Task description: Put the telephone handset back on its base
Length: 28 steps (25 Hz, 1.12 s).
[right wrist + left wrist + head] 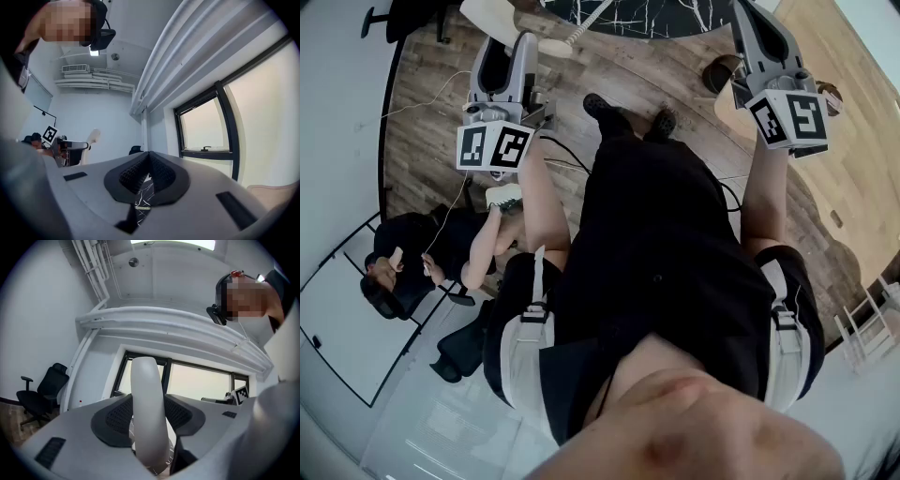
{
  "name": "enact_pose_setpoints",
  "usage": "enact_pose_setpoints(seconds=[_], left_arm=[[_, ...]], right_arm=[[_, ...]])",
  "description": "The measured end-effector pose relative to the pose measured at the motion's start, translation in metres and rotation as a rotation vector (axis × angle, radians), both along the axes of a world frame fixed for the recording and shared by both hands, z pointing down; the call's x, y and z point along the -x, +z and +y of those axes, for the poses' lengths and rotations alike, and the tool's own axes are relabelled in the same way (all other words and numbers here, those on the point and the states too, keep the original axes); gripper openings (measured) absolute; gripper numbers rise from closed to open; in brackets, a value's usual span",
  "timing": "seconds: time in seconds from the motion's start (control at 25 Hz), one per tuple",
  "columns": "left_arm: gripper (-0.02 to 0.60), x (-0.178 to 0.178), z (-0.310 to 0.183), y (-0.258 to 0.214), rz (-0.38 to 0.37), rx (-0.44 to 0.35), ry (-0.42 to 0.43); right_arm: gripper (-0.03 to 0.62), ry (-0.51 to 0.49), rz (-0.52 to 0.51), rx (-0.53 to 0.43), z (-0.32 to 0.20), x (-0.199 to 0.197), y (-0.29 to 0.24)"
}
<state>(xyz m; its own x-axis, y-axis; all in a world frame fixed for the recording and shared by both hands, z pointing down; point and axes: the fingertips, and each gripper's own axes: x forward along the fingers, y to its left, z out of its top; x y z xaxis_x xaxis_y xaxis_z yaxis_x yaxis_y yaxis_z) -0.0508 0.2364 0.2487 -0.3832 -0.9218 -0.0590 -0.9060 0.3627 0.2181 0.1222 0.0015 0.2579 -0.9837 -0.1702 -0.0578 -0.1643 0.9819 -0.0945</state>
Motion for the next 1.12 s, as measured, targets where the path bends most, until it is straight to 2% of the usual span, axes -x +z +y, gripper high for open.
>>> enact_pose_setpoints(seconds=[0.72, 1.12], left_arm=[[0.221, -0.018, -0.024, 0.005, 0.004, 0.025, 0.033], [0.221, 0.012, -0.064, 0.018, 0.023, 0.044, 0.114]], right_arm=[[0.031, -0.014, -0.016, 0.023, -0.005, -0.010, 0.006], [0.031, 0.077, -0.008, 0.039, -0.033, -0.006, 0.015]])
